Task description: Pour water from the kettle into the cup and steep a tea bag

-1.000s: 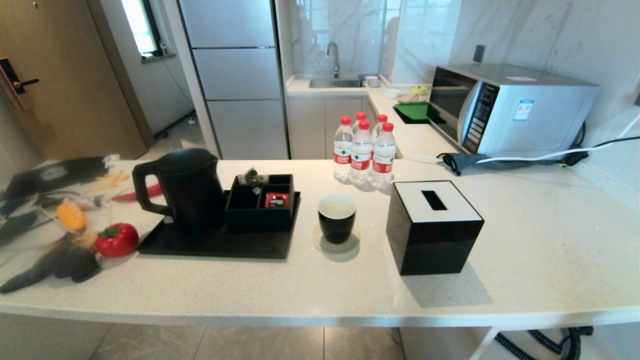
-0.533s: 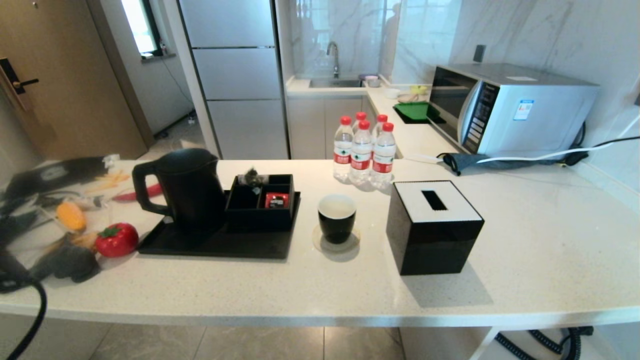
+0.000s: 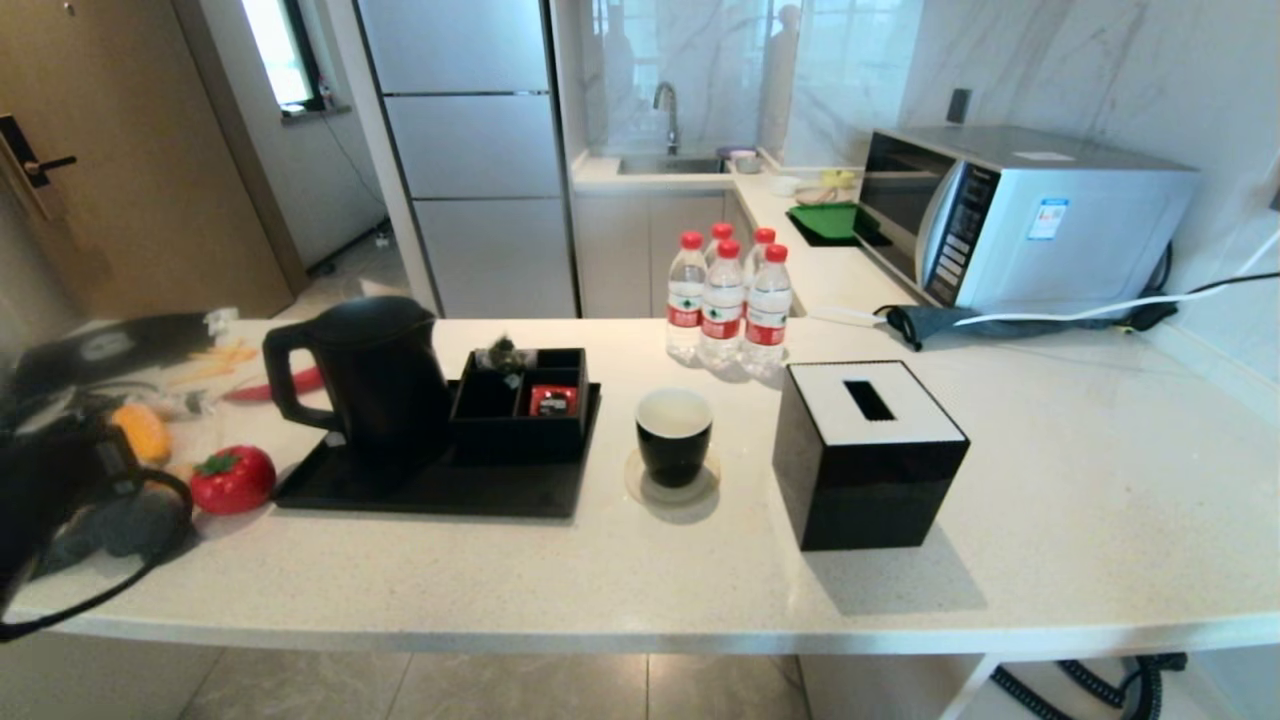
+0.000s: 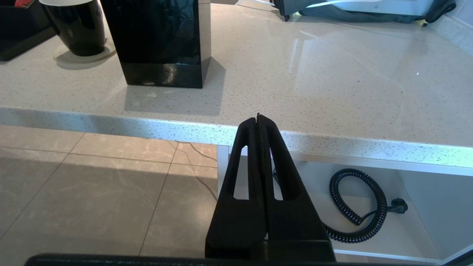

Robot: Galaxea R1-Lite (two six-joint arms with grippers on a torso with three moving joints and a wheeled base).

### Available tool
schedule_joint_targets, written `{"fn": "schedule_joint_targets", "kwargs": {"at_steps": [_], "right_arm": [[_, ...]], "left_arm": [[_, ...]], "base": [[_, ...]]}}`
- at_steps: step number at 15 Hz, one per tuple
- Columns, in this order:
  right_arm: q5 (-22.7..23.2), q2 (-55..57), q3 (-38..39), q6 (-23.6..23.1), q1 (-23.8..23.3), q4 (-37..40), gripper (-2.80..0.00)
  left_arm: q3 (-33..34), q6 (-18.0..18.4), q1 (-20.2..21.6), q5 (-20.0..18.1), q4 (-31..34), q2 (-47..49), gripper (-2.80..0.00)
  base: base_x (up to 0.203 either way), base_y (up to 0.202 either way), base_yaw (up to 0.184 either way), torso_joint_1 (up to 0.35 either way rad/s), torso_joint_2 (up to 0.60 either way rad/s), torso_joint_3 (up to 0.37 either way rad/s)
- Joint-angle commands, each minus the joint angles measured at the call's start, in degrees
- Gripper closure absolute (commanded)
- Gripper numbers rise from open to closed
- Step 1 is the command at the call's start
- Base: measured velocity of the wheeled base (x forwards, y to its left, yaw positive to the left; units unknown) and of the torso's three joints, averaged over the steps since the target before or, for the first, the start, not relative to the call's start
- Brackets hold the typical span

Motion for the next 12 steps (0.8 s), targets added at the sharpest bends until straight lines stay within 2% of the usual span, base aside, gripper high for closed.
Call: {"fn": "schedule_joint_targets", "kwargs": {"at_steps": [1, 3, 5, 6, 9, 12], "right_arm": [[0.1, 0.1, 0.0, -0.1, 0.0, 0.0, 0.0], [0.1, 0.1, 0.0, -0.1, 0.0, 0.0, 0.0], [0.1, 0.1, 0.0, 0.0, 0.0, 0.0, 0.0], [0.1, 0.1, 0.0, 0.0, 0.0, 0.0, 0.0], [0.1, 0.1, 0.0, 0.0, 0.0, 0.0, 0.0], [0.1, 0.1, 0.0, 0.0, 0.0, 0.0, 0.0]], "left_arm": [[0.1, 1.5, 1.6, 0.0, -7.2, 9.7, -2.8], [-0.1, 3.1, 2.2, -0.8, -16.2, 16.0, -2.8], [-0.6, 4.4, 2.4, -4.8, -23.1, 20.9, -2.8], [-1.0, 4.7, 2.4, -7.8, -23.9, 21.6, -2.8], [-2.0, 4.8, 2.2, -12.3, -24.0, 25.3, -2.8], [-8.2, 4.5, 2.5, -13.7, -24.0, 29.8, -2.8]], "base": [[0.0, 0.0, 0.0, 0.0, 0.0, 0.0], [0.0, 0.0, 0.0, 0.0, 0.0, 0.0], [0.0, 0.0, 0.0, 0.0, 0.0, 0.0], [0.0, 0.0, 0.0, 0.0, 0.0, 0.0], [0.0, 0.0, 0.0, 0.0, 0.0, 0.0], [0.0, 0.0, 0.0, 0.0, 0.0, 0.0]]}}
